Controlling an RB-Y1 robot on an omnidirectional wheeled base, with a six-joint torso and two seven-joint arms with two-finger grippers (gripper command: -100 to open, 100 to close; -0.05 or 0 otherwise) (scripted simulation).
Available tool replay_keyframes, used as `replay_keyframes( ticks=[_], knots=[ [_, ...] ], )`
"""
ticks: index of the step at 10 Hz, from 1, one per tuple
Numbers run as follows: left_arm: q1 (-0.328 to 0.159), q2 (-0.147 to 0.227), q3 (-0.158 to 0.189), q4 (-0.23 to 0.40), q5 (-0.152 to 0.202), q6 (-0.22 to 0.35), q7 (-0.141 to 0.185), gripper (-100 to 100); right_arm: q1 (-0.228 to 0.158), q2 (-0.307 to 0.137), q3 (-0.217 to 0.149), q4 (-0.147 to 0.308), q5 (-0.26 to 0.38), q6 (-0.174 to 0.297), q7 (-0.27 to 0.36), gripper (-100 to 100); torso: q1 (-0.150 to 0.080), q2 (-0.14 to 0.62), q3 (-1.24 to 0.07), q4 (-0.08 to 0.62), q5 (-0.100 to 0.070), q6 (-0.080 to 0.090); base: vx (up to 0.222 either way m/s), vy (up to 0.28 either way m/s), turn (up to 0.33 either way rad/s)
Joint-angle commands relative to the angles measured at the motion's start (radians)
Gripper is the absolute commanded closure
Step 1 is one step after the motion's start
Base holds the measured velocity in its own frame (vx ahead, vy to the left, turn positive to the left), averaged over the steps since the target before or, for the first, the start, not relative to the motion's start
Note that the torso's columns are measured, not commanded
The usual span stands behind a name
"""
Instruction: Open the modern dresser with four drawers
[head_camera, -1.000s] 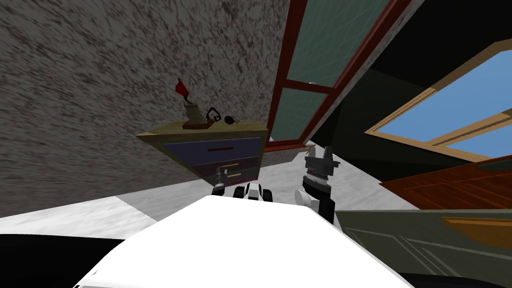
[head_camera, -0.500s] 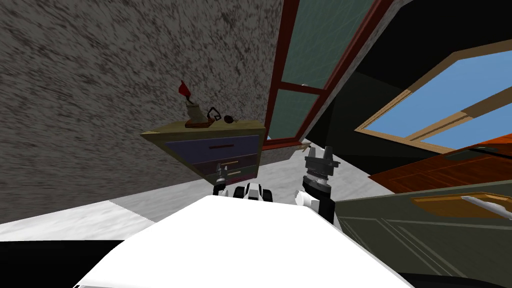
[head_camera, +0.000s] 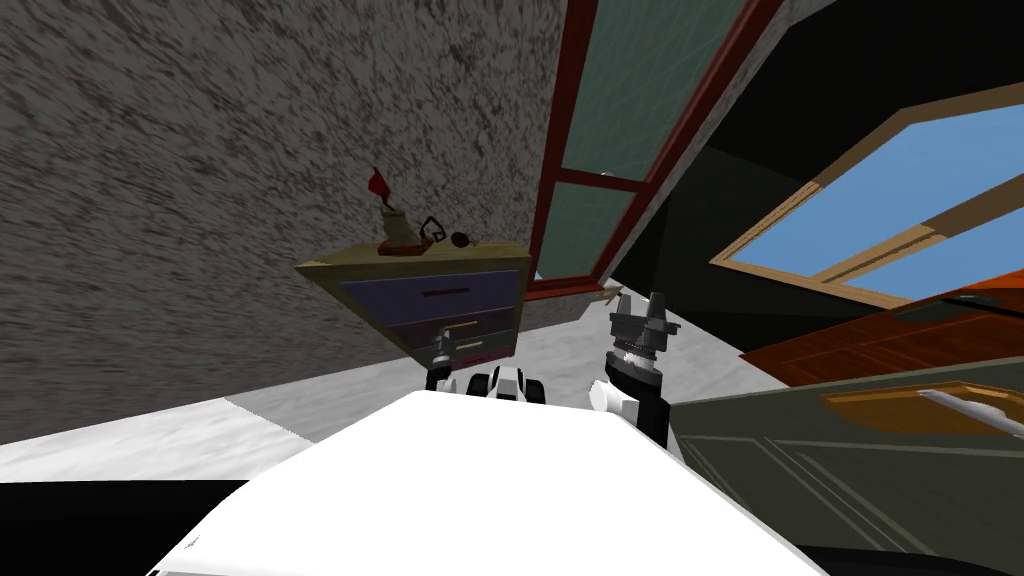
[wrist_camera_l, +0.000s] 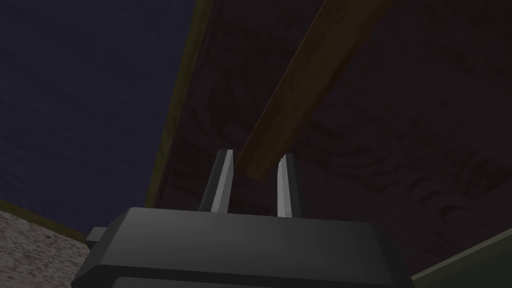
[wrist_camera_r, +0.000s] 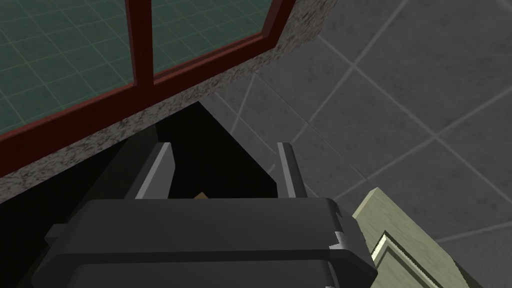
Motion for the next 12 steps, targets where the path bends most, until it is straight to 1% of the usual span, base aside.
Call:
replay_keyframes(
  ticks=[1,6,7,8,12],
  knots=[
    [0.071,0.017,-0.078,-0.030,0.041,-0.035,-0.007,100,0.000,0.000,0.000,0.000,0.000,0.000,0.000,0,0.002,0.001,0.001,0.000,0.001,0.001,0.119,-0.003,0.087],
    [0.217,0.054,-0.224,-0.109,0.116,-0.091,-0.018,100,0.000,0.000,0.000,0.000,0.000,0.000,0.000,0,0.002,0.003,0.003,-0.002,0.004,0.002,0.087,-0.001,0.099],
    [0.201,0.050,-0.203,-0.107,0.106,-0.094,-0.017,100,0.000,0.000,0.000,0.000,0.000,0.000,0.000,0,0.003,0.002,0.002,-0.002,0.004,0.002,0.036,-0.004,0.035],
    [0.208,0.055,-0.209,-0.137,0.106,-0.067,-0.017,100,0.000,0.000,0.000,0.000,0.000,0.000,0.000,0,0.003,0.004,0.003,0.000,0.003,0.002,-0.072,-0.024,0.013],
    [0.217,0.064,-0.215,-0.188,0.104,-0.005,-0.014,100,-0.001,0.000,0.000,0.000,0.000,0.000,0.000,0,-0.002,0.008,0.005,0.002,0.001,0.003,-0.141,-0.051,0.015]
  ],
)
